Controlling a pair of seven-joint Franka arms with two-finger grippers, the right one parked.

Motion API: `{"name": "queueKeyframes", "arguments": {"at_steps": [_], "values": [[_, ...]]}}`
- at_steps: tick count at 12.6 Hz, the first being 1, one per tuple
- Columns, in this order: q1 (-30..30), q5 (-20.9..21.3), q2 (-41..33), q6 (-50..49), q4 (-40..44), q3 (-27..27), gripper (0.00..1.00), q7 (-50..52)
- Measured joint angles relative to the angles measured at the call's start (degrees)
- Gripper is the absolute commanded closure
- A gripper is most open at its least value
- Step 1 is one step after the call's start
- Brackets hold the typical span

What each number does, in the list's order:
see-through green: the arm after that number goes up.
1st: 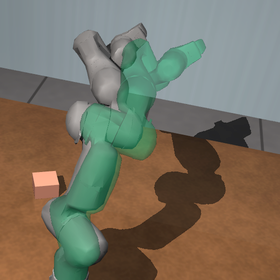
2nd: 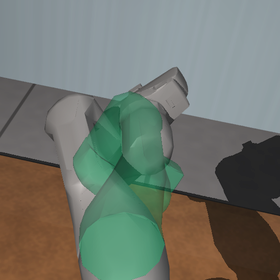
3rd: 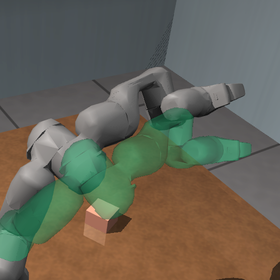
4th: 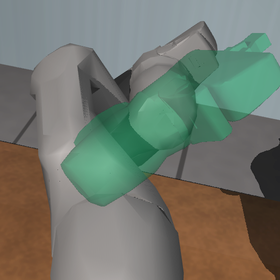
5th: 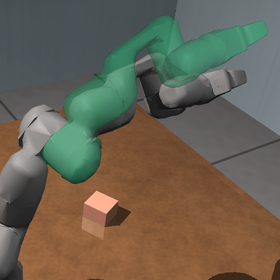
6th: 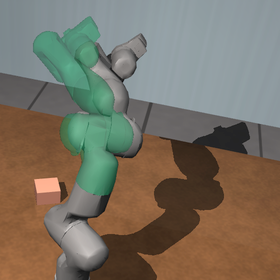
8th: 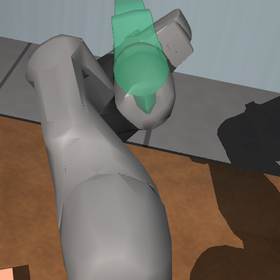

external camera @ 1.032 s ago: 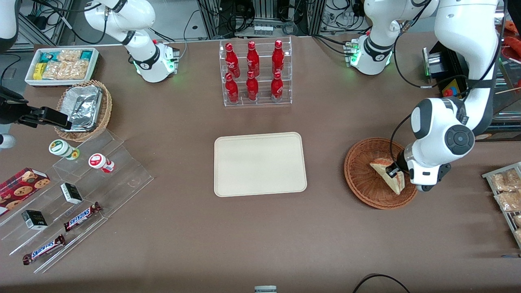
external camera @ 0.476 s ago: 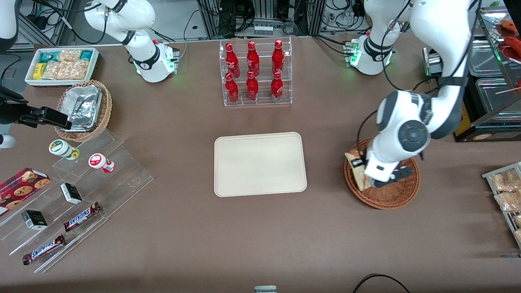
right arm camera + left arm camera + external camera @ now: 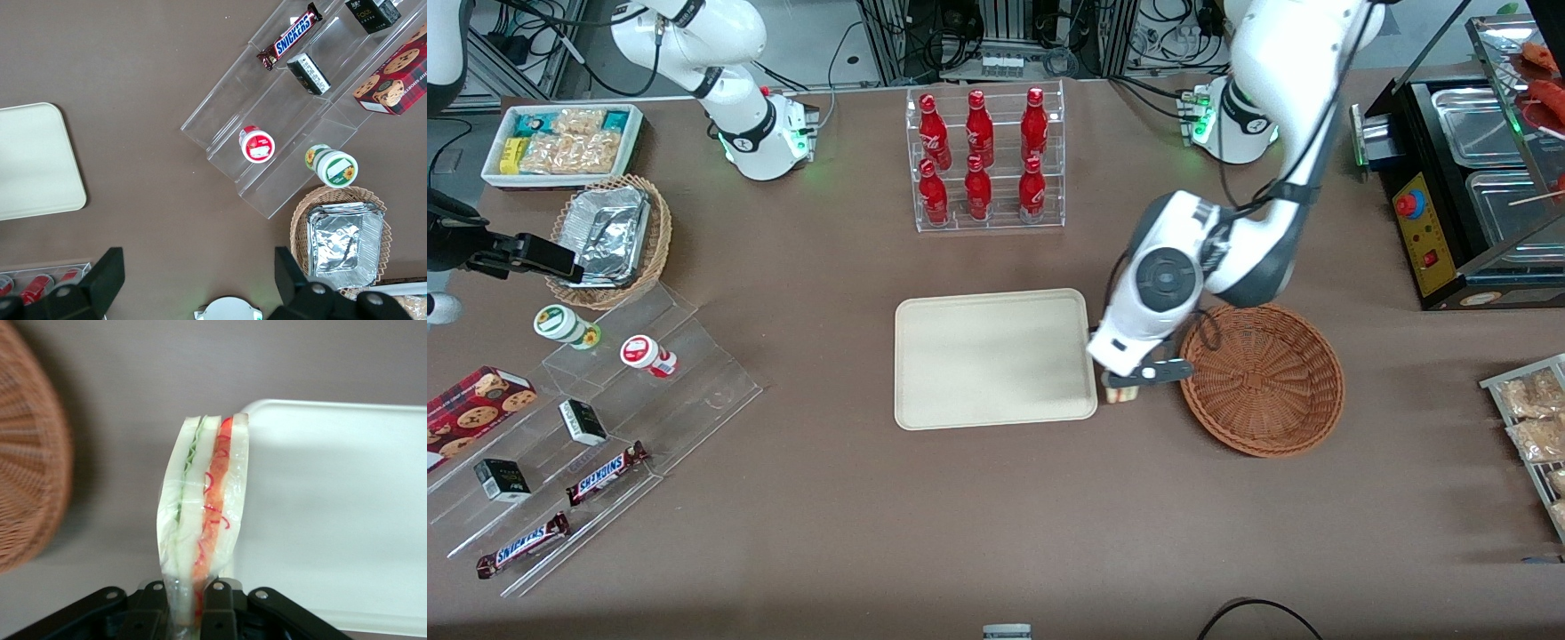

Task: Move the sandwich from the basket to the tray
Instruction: 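Lift the sandwich and carry it with the left gripper over the tray, then lower the sandwich onto the tray and open the left gripper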

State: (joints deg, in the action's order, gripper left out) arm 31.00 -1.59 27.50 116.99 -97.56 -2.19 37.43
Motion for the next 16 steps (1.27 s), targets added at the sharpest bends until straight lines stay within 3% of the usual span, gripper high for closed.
{"name": "queueKeyframes", "arguments": {"at_steps": [7, 10, 15, 16], "values": [[11.09, -0.02, 12.71, 0.18, 15.09, 0.02, 1.00, 14.78], [12.75, -0.02, 16.88, 0.18, 20.00, 0.04, 1.00, 17.88], [13.57, -0.02, 18.81, 0.64, 21.39, 0.04, 1.00, 21.37], [13.57, -0.02, 18.97, 0.92, 21.39, 0.06, 0.62, 21.81]]}}
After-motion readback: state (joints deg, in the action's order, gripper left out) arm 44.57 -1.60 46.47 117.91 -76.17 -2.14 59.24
